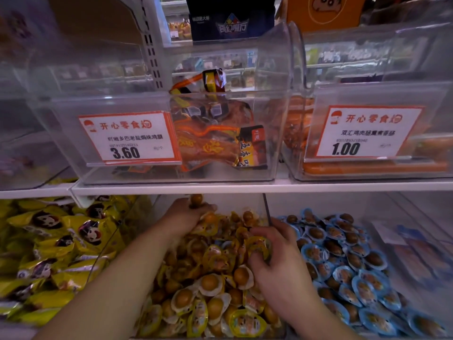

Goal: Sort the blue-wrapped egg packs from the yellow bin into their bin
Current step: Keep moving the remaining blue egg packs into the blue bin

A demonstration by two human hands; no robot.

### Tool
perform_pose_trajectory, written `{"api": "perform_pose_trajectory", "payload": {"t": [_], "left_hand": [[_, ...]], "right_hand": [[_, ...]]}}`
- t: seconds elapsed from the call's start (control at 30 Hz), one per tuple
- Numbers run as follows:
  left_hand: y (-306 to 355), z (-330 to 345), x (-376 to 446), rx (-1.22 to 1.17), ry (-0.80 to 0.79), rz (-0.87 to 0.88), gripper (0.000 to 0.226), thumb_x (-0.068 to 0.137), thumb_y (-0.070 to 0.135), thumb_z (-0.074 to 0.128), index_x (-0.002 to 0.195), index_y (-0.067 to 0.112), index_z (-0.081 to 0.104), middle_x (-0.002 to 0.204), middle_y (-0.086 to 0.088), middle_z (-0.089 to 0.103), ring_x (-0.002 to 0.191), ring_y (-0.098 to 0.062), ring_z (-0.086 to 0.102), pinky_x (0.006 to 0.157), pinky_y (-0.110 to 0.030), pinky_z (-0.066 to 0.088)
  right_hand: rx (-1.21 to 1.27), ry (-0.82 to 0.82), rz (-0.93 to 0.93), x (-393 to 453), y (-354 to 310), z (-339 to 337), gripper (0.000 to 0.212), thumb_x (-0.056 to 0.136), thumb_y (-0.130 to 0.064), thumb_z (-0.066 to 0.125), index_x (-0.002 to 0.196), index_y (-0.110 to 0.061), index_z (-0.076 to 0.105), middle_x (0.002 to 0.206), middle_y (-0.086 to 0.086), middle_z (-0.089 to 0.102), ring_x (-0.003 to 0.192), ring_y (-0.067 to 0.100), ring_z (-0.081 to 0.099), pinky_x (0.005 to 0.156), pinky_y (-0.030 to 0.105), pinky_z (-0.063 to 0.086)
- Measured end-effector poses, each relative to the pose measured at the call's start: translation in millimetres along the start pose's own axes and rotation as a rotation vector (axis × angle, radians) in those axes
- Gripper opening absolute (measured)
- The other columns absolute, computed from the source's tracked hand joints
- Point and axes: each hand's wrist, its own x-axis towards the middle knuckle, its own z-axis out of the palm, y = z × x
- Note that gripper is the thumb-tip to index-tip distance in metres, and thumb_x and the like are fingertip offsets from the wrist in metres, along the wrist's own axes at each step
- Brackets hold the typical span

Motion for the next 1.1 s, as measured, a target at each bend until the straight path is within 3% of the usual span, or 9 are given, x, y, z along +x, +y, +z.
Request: {"api": "perform_pose_trajectory", "payload": {"t": [0.1, 0.17, 0.23, 0.4, 0.53, 0.67, 0.83, 1.0, 1.1], "left_hand": [[26.0, 3.2, -25.6, -0.430, -0.002, -0.089, 0.013, 0.088, 0.022, 0.074, 0.082, 0.013, 0.080, 0.077, -0.010, 0.072, 0.066, -0.022, 0.068, 0.070, -0.045, 0.060], [32.0, 2.4, -43.5, -0.571, -0.021, -0.118, 0.016, 0.093, 0.021, 0.068, 0.086, 0.010, 0.077, 0.076, -0.011, 0.071, 0.061, -0.020, 0.068, 0.068, -0.047, 0.061], [28.5, 2.7, -61.4, -0.659, 0.014, -0.155, 0.020, 0.090, 0.026, 0.072, 0.099, 0.008, 0.072, 0.087, -0.014, 0.075, 0.074, -0.025, 0.073, 0.076, -0.055, 0.060], [-6.5, 10.1, -102.6, -0.752, 0.219, -0.117, 0.011, 0.091, 0.014, 0.069, 0.101, 0.015, 0.072, 0.092, -0.012, 0.076, 0.078, -0.023, 0.075, 0.063, -0.032, 0.059], [-20.4, 0.4, -116.5, -0.863, 0.261, -0.084, 0.039, 0.091, -0.009, 0.057, 0.113, 0.022, 0.067, 0.080, -0.008, 0.072, 0.067, -0.019, 0.068, 0.061, -0.030, 0.056], [-23.4, -8.5, -121.9, -0.860, 0.249, -0.110, 0.047, 0.093, -0.011, 0.053, 0.135, 0.009, 0.051, 0.090, -0.017, 0.059, 0.072, -0.021, 0.059, 0.076, -0.035, 0.049], [-15.6, -23.4, -129.2, -0.915, 0.121, -0.134, 0.043, 0.094, -0.008, 0.051, 0.128, 0.017, 0.056, 0.097, -0.013, 0.067, 0.070, -0.024, 0.069, 0.063, -0.030, 0.054], [-10.1, -35.8, -146.7, -0.253, 0.151, 0.135, 0.048, 0.098, 0.003, 0.057, 0.131, 0.036, 0.054, 0.121, 0.025, 0.064, 0.087, -0.013, 0.073, 0.078, -0.019, 0.055], [-7.4, -49.1, -150.3, -0.316, 0.200, 0.179, 0.032, 0.097, 0.010, 0.060, 0.123, 0.028, 0.065, 0.107, 0.015, 0.072, 0.063, -0.009, 0.063, 0.056, -0.014, 0.049]], "right_hand": [[-0.041, 0.005, 0.000, -0.7, -4.5, -1.3, 0.039, 0.088, -0.023, 0.062, 0.126, -0.032, 0.056, 0.135, -0.015, 0.030, 0.125, 0.006, 0.042, 0.089, -0.007, 0.026], [-0.146, 0.071, -0.068, -3.6, -10.6, -4.0, 0.046, 0.085, -0.021, 0.066, 0.130, -0.026, 0.057, 0.145, -0.003, 0.036, 0.133, 0.018, 0.042, 0.107, 0.023, 0.037], [-0.253, 0.177, -0.271, -7.3, -19.7, -3.4, 0.048, 0.081, -0.020, 0.069, 0.129, -0.021, 0.059, 0.143, 0.005, 0.044, 0.131, 0.027, 0.043, 0.106, 0.047, 0.040], [-0.126, -0.097, -0.498, -15.8, -41.9, 14.3, 0.050, 0.093, -0.044, 0.047, 0.142, -0.037, 0.041, 0.143, -0.015, 0.040, 0.129, 0.006, 0.045, 0.106, 0.028, 0.045], [-0.447, -0.390, -0.512, -19.8, -35.0, 45.5, 0.054, 0.092, -0.052, 0.042, 0.145, -0.042, 0.039, 0.141, -0.012, 0.044, 0.131, 0.014, 0.041, 0.112, 0.035, 0.034], [-0.440, -0.351, -0.443, -10.5, -27.8, 47.2, 0.039, 0.088, -0.042, 0.045, 0.122, -0.033, 0.063, 0.123, -0.013, 0.056, 0.119, 0.013, 0.049, 0.104, 0.031, 0.040], [-0.327, -0.300, -0.333, -2.1, -27.0, 44.8, 0.043, 0.080, -0.055, 0.040, 0.097, -0.028, 0.068, 0.103, -0.013, 0.059, 0.099, 0.009, 0.057, 0.088, 0.030, 0.049], [-0.412, -0.280, -0.378, 2.7, -30.2, 52.4, 0.046, 0.084, -0.051, 0.045, 0.118, -0.028, 0.065, 0.122, -0.009, 0.056, 0.117, 0.014, 0.050, 0.098, 0.035, 0.046], [-0.504, -0.370, -0.432, 4.4, -36.9, 63.7, 0.045, 0.089, -0.052, 0.046, 0.125, -0.031, 0.062, 0.130, -0.010, 0.052, 0.128, 0.017, 0.039, 0.108, 0.040, 0.037]]}}
